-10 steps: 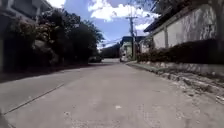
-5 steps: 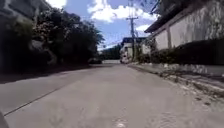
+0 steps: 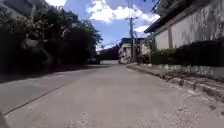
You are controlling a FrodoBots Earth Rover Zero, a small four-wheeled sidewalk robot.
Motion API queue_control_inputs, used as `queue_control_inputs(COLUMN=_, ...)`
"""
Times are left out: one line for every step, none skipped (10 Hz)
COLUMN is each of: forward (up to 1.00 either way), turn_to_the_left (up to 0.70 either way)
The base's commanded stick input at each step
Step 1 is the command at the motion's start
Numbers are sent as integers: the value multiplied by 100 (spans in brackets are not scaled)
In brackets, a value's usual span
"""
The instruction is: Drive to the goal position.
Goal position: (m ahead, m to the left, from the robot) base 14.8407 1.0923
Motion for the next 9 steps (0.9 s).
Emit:
queue_control_inputs(forward=70, turn_to_the_left=0)
queue_control_inputs(forward=70, turn_to_the_left=0)
queue_control_inputs(forward=70, turn_to_the_left=0)
queue_control_inputs(forward=70, turn_to_the_left=0)
queue_control_inputs(forward=70, turn_to_the_left=0)
queue_control_inputs(forward=70, turn_to_the_left=0)
queue_control_inputs(forward=70, turn_to_the_left=0)
queue_control_inputs(forward=70, turn_to_the_left=0)
queue_control_inputs(forward=70, turn_to_the_left=0)
